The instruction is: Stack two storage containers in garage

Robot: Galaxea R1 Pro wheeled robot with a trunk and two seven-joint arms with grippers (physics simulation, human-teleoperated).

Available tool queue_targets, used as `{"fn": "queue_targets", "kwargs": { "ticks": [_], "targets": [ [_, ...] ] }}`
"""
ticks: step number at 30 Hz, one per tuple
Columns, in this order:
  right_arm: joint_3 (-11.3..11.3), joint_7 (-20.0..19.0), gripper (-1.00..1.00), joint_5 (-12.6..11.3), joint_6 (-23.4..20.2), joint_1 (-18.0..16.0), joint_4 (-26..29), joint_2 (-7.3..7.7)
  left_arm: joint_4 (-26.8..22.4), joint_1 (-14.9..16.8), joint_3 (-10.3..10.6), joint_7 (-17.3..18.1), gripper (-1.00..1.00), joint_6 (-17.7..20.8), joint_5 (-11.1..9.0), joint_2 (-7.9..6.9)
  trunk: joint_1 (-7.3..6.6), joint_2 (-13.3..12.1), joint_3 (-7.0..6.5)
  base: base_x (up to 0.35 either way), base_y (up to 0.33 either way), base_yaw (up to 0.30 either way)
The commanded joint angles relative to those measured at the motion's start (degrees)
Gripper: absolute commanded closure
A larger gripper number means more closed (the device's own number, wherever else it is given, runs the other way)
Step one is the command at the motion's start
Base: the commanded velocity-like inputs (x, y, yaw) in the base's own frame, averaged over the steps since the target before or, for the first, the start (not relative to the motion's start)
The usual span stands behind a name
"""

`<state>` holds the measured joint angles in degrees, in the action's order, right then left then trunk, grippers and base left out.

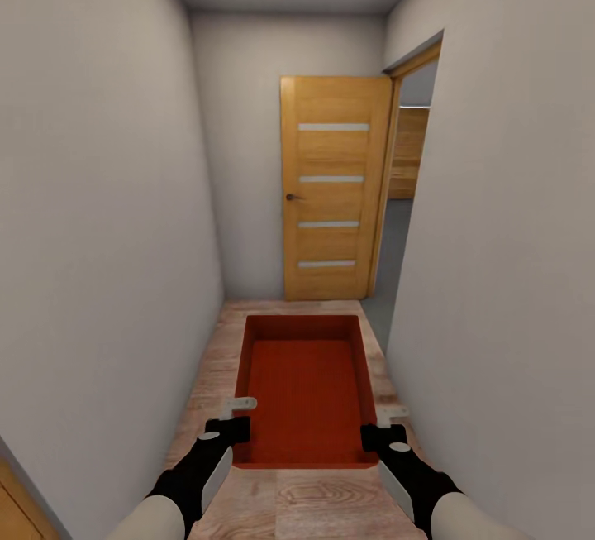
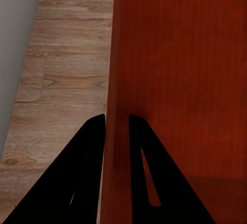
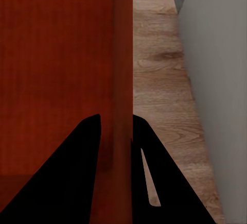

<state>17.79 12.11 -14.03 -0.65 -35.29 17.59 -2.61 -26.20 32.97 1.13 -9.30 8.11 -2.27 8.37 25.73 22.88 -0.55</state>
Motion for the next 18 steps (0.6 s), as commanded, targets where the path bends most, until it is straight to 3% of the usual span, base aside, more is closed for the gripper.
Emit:
{"fn": "queue_targets", "kwargs": {
  "ticks": [1, 18],
  "targets": [
    [-0.65, -0.07, 1.00, -0.80, -0.06, -0.04, 0.25, 0.04, -0.17, -0.02, -1.57, -4.06, 1.00, 0.42, 0.60, -0.46, 0.05, 0.04, 0.02, 0.323, 0.000, 0.000],
    [-0.65, -0.07, 1.00, -0.83, -0.06, -0.04, 0.25, 0.05, -0.17, -0.02, -1.57, -4.06, 1.00, 0.42, 0.51, -0.46, 0.05, 0.04, 0.02, 0.323, 0.001, 0.000]
  ]
}}
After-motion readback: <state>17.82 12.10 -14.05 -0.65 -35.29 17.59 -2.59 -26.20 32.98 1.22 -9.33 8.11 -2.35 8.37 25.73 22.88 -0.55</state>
